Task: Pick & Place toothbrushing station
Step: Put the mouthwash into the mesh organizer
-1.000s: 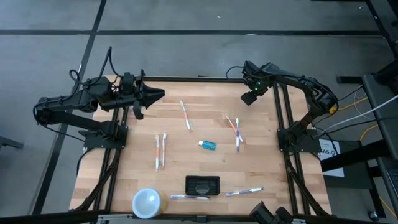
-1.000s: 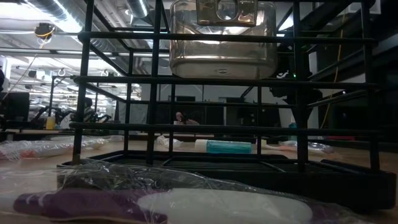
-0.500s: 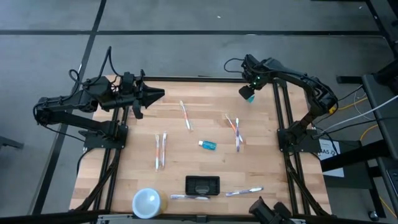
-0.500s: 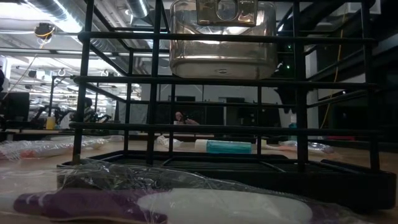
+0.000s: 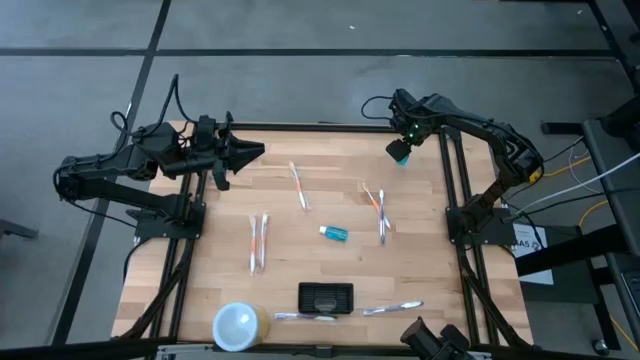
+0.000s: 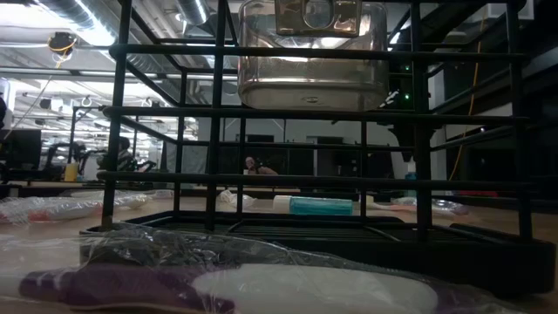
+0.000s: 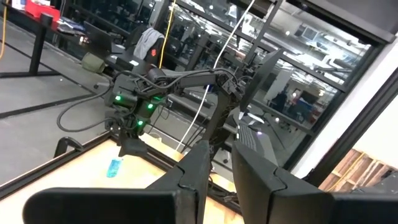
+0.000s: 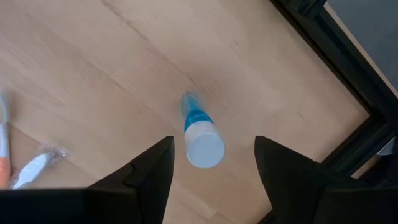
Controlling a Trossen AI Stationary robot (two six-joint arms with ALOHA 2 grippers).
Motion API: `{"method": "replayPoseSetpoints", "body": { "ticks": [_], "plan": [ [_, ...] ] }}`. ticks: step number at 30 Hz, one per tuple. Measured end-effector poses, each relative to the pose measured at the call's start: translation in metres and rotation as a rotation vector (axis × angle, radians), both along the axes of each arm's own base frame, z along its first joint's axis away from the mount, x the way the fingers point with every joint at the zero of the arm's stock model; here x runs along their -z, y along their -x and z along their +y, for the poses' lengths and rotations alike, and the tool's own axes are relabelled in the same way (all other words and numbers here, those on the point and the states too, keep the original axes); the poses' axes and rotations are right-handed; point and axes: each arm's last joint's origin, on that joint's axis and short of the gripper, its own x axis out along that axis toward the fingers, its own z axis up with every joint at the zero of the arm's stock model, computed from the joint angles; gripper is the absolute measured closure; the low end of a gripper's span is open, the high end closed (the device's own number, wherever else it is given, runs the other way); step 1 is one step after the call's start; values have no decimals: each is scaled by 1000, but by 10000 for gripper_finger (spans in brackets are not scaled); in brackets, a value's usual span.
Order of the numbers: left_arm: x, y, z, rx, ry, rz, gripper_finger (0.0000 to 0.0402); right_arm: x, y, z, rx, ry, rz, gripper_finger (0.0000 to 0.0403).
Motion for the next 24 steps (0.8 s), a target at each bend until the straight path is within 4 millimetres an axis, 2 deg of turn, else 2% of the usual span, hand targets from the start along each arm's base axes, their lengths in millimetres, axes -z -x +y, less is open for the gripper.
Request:
{"method": "replayPoseSetpoints", "body": {
  "ticks": [7, 17, 24],
  "plan": [
    [0, 0, 0, 2, -8, 2, 336, 0, 0, 1, 2, -21, -16, 180],
    [0, 0, 0, 2, -14, 4, 336, 0, 0, 1, -6, -28, -11, 218],
    [0, 0, 0, 13, -14, 4, 336, 0, 0, 1, -17, -22, -8, 223]
  ]
}}
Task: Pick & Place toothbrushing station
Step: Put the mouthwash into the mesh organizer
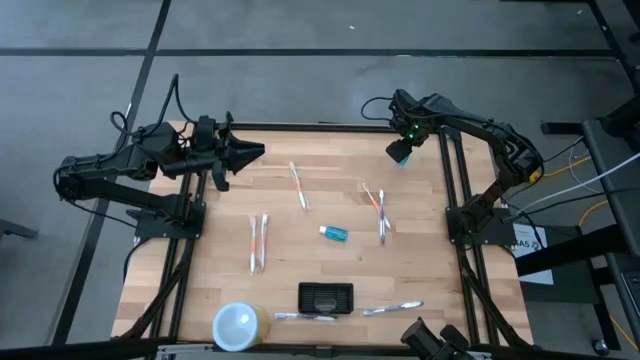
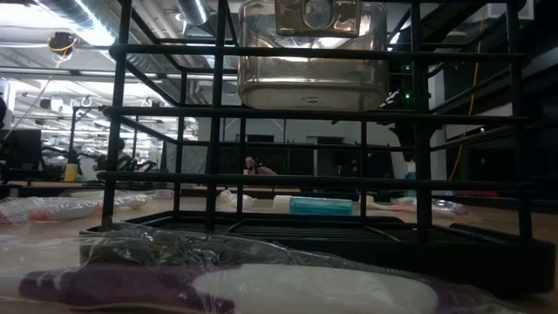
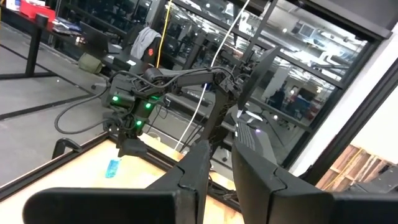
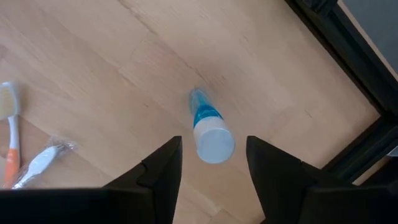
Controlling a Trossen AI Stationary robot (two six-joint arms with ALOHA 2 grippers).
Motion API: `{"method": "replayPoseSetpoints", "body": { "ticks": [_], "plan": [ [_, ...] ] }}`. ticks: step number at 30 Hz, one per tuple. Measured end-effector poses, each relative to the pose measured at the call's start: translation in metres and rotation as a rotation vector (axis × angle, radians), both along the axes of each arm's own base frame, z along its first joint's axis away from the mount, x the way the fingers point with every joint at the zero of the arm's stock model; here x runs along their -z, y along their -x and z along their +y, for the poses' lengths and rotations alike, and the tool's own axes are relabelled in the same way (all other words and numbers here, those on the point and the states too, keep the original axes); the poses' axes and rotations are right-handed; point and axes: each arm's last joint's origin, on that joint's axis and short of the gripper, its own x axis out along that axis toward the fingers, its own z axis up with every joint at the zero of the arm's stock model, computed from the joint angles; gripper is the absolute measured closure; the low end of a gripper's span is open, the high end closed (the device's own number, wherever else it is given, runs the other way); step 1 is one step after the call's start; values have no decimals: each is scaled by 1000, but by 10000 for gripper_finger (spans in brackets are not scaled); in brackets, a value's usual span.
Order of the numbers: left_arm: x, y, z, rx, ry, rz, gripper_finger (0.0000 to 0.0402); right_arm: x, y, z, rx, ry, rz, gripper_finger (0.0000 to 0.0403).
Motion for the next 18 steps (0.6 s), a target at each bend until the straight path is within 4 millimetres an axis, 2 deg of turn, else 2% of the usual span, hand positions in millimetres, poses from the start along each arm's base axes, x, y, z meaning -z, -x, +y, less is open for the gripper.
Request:
{"method": "replayPoseSetpoints", "body": {
  "ticks": [11, 18],
  "plan": [
    [0, 0, 0, 0, 1, 0, 336, 0, -1, -1, -12, 6, -10, 221],
    [0, 0, 0, 12, 4, -1, 336, 0, 3, -4, -2, 3, -12, 200]
  ]
}}
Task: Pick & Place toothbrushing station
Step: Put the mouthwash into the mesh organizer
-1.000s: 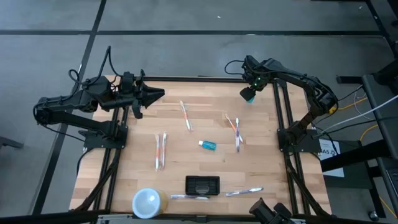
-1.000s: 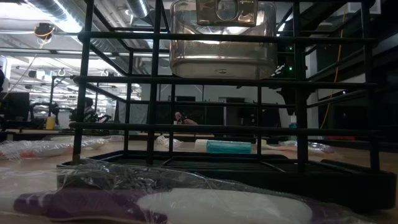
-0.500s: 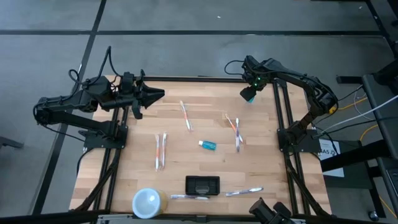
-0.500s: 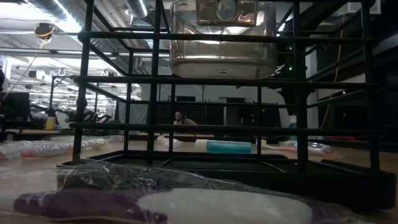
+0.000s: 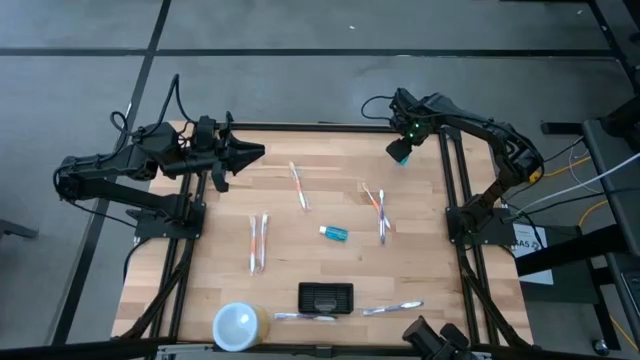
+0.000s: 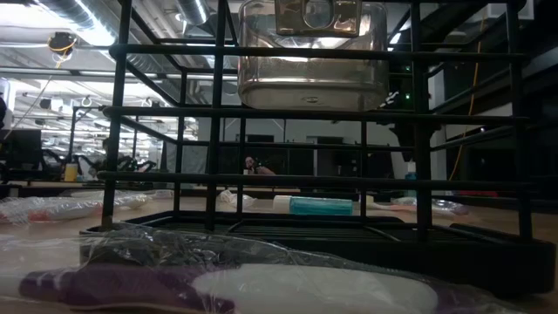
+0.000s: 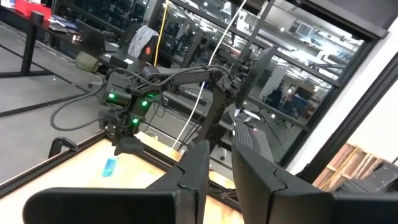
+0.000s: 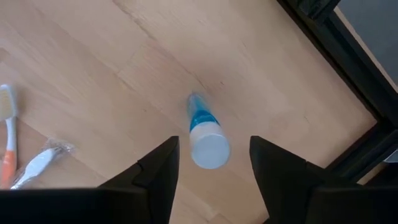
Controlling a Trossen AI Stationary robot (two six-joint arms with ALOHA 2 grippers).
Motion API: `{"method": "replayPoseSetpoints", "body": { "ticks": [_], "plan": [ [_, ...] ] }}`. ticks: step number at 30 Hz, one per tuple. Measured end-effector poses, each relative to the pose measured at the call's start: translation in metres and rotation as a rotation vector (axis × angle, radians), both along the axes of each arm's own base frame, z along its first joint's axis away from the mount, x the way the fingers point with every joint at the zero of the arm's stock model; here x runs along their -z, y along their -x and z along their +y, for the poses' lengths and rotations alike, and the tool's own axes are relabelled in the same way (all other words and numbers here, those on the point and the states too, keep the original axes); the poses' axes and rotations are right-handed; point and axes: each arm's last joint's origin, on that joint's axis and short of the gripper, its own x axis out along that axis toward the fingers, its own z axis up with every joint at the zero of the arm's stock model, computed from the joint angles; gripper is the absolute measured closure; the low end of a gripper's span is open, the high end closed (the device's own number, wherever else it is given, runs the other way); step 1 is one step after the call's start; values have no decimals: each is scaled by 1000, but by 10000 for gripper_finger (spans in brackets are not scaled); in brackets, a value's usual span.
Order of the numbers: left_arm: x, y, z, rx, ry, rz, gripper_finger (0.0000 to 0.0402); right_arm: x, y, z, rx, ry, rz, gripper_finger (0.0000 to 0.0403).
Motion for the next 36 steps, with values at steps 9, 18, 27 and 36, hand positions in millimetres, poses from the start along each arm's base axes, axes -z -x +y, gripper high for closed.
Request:
{"method": "replayPoseSetpoints", "body": {
  "ticks": [9, 18, 27, 36],
  "plan": [
    [0, 0, 0, 0, 3, 0, 336, 0, 2, -2, 7, -36, -40, 190],
    [0, 0, 0, -1, 0, 0, 336, 16, 9, 3, -10, -63, 15, 190],
    [0, 0, 0, -4, -1, 1, 336, 15, 7, -1, -2, -41, -27, 190],
    [0, 0, 0, -4, 4, -1, 336, 15, 5, -2, 3, -31, -58, 190]
  ]
}}
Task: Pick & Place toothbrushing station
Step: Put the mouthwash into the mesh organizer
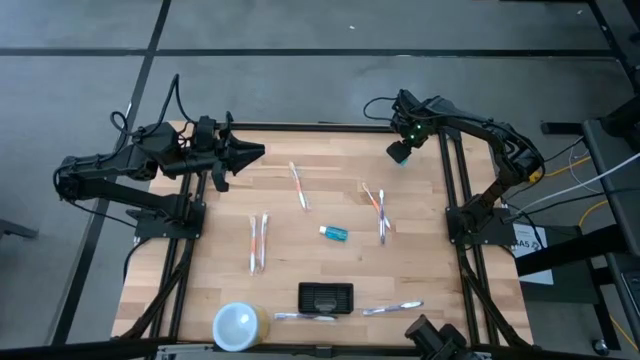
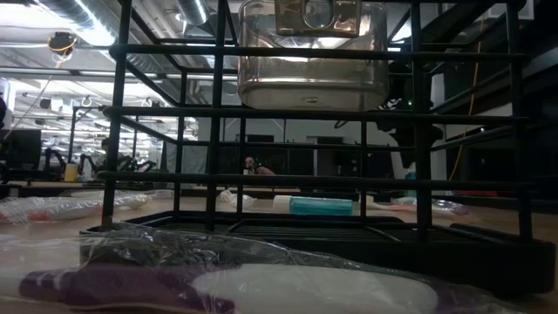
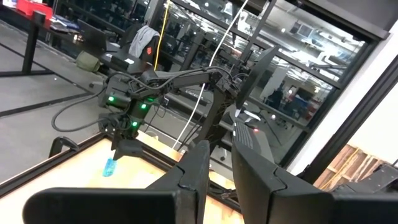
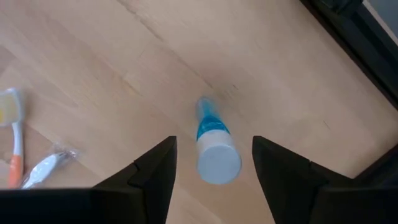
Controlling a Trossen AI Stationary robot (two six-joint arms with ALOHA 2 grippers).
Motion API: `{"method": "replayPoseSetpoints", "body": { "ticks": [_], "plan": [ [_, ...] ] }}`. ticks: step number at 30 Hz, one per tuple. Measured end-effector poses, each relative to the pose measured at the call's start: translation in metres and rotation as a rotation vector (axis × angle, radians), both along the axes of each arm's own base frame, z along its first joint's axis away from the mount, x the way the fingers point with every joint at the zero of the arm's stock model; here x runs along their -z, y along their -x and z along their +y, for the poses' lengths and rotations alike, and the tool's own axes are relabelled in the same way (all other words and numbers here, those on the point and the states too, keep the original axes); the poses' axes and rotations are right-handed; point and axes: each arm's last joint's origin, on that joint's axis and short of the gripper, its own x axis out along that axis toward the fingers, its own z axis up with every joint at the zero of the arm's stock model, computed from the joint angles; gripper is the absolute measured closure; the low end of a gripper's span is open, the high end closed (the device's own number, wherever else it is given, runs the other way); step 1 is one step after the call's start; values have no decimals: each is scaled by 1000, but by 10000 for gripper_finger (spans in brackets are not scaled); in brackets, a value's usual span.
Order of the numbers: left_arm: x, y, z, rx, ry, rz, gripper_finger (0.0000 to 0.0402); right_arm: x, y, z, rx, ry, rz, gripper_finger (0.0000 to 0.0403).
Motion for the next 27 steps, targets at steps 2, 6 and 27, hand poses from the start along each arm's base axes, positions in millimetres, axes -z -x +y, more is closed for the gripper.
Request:
{"method": "replayPoseSetpoints", "body": {
  "ticks": [2, 6, 27],
  "plan": [
    [0, 0, 0, 0, 1, 0, 336, 0, 0, 0, 0, 0, 0, 193],
    [0, 0, 0, 0, 1, 0, 336, 0, 0, 0, 0, -1, 1, 209],
    [0, 0, 0, 2, -7, 2, 336, 0, 1, 0, 2, 8, 20, 305]
  ]
}}
